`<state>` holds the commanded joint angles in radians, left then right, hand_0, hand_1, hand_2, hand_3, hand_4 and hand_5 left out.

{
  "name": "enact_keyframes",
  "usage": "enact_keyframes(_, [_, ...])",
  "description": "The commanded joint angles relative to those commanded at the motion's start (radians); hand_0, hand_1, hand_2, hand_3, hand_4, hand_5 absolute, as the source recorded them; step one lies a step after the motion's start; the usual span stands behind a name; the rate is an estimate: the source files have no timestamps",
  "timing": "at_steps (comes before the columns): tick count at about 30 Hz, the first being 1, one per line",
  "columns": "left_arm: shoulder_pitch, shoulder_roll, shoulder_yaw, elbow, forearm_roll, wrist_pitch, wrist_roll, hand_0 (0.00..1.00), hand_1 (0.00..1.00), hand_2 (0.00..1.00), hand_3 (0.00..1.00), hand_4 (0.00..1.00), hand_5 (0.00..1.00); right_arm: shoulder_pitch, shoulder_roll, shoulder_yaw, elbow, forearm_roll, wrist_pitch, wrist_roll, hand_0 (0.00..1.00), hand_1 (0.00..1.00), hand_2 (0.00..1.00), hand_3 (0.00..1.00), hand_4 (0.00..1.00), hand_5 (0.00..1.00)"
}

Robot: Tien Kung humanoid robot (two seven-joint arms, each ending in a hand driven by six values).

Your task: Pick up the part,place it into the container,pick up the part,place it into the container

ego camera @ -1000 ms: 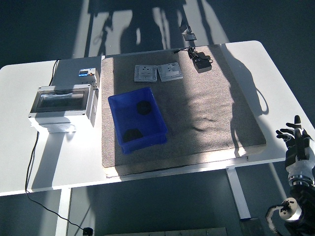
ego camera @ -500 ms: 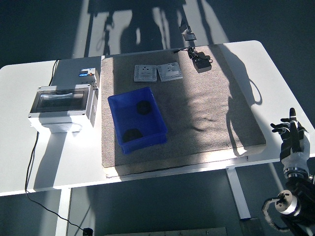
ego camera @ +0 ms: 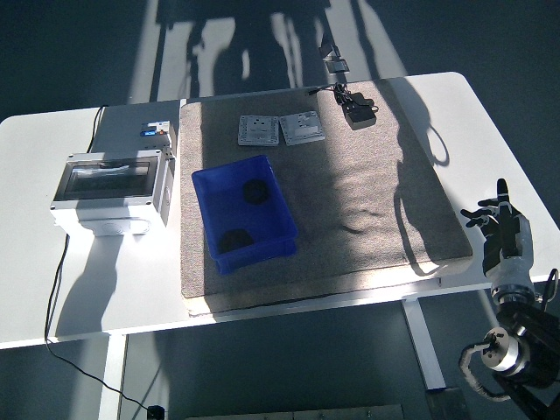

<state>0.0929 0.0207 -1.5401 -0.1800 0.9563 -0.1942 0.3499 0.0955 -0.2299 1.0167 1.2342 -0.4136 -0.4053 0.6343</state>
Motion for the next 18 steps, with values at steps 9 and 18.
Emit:
enact_keyframes(9, [0.068, 0.014, 0.296, 0.000, -0.320, -0.001, -0.106, 0.660, 0.694, 0.778, 0.998, 0.998, 0.998, -0.003, -0.003, 0.012, -0.002, 0.002, 0.000, 0.000, 0.590, 0.199, 0.259, 0.305, 0.799, 0.707])
enact_keyframes(18, [0.074, -0.001, 0.433, 0.000, -0.534, 0.017, -0.155, 0.667, 0.745, 0.823, 0.998, 0.998, 0.998, -0.008, 0.000, 0.021, -0.002, 0.000, 0.001, 0.004, 0.585, 0.199, 0.266, 0.308, 0.784, 0.751])
